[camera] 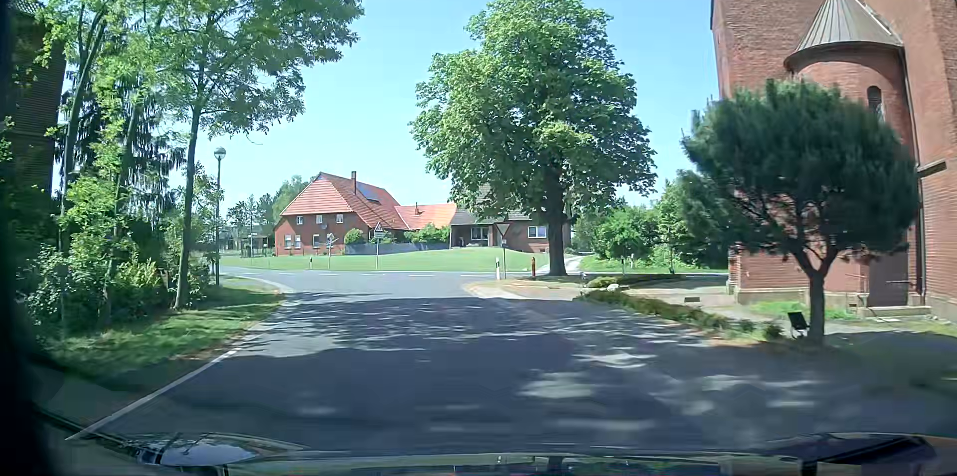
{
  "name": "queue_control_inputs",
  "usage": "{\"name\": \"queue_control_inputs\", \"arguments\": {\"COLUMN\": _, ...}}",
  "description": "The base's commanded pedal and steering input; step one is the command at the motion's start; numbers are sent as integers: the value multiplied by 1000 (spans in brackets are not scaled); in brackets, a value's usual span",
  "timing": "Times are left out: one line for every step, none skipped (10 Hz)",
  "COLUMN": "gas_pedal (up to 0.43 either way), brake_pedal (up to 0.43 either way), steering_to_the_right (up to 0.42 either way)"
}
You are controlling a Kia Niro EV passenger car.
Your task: Follow the waypoints while adhering to traffic rules and regulations
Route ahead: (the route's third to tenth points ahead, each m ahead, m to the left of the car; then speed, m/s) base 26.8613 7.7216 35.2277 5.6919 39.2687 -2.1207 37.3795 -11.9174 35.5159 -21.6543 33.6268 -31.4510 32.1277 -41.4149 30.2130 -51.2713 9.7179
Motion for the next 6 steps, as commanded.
{"name": "queue_control_inputs", "arguments": {"gas_pedal": 0, "brake_pedal": 0, "steering_to_the_right": -68}}
{"name": "queue_control_inputs", "arguments": {"gas_pedal": 0, "brake_pedal": 0, "steering_to_the_right": -68}}
{"name": "queue_control_inputs", "arguments": {"gas_pedal": 0, "brake_pedal": 0, "steering_to_the_right": -68}}
{"name": "queue_control_inputs", "arguments": {"gas_pedal": 0, "brake_pedal": 0, "steering_to_the_right": -68}}
{"name": "queue_control_inputs", "arguments": {"gas_pedal": 0, "brake_pedal": 0, "steering_to_the_right": -68}}
{"name": "queue_control_inputs", "arguments": {"gas_pedal": 0, "brake_pedal": 6, "steering_to_the_right": -68}}
